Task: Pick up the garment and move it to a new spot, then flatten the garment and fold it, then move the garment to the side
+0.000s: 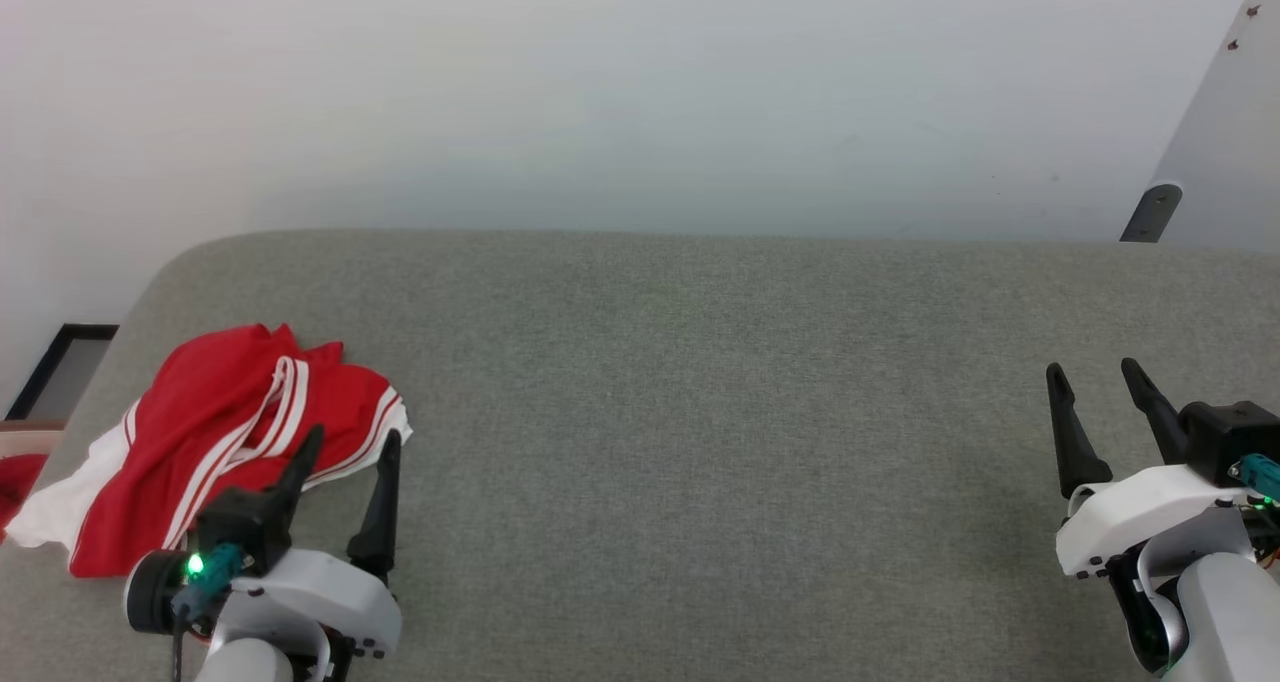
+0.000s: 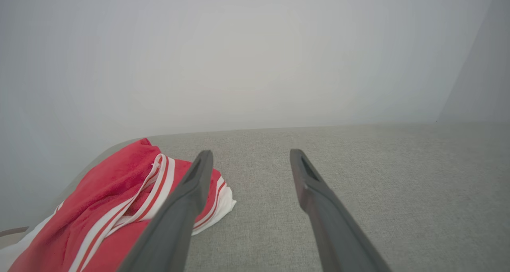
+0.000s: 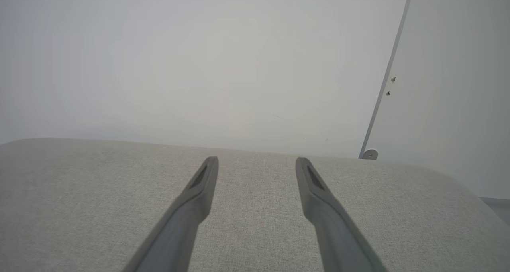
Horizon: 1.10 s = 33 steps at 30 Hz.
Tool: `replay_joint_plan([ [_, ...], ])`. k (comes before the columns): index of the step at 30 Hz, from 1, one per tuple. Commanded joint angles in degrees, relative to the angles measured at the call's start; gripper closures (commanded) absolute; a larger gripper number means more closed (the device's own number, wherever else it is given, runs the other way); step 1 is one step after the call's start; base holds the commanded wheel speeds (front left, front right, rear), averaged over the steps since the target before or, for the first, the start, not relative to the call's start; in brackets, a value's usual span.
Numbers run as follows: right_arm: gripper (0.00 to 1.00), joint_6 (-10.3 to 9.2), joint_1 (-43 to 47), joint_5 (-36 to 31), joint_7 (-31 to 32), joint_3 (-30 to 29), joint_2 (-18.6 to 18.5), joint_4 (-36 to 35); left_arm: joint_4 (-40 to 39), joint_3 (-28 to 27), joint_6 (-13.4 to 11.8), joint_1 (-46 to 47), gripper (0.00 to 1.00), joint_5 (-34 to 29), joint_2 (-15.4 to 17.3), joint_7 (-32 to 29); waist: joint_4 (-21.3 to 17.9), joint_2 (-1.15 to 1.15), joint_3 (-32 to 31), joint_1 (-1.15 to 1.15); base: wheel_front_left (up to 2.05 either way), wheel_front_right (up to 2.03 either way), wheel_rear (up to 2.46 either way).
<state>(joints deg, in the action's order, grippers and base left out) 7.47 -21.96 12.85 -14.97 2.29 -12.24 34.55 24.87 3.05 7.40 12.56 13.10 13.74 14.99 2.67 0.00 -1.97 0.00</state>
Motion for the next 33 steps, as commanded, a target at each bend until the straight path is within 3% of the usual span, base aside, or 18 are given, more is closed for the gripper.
replay_joint_plan([
  [1,0.0,0.04,-0.52,0.38,-0.28,0.18,0.21,0.24,0.14,-0.05,0.14,0.59,0.0,0.47,0.02,0.25,0.07,0.0,0.04,0.0,0.0,0.0,0.0],
  [11,0.0,0.04,0.83,2.63,-0.28,1.21,1.2,0.05,1.34,-0.81,0.09,1.63,0.0,0.91,-0.76,0.15,3.83,0.0,0.4,0.0,0.0,0.0,0.0],
  [17,0.0,0.04,0.81,3.31,-0.27,3.13,1.71,-0.78,2.22,-2.63,-0.31,2.16,0.0,-0.58,-1.56,0.15,10.43,0.0,1.15,0.0,0.0,0.0,0.0],
  [28,0.0,0.04,-0.18,4.09,-0.28,6.99,3.62,-0.62,2.45,-4.8,-0.76,0.02,0.0,-2.33,-3.12,0.15,25.96,0.0,1.19,0.0,0.0,0.0,0.0],
  [33,0.0,0.03,-3.77,4.54,-0.28,12.67,4.71,0.29,-1.34,-8.42,-2.28,-2.19,0.0,-1.82,-4.28,0.15,28.28,0.0,3.64,0.0,0.0,0.0,0.0],
])
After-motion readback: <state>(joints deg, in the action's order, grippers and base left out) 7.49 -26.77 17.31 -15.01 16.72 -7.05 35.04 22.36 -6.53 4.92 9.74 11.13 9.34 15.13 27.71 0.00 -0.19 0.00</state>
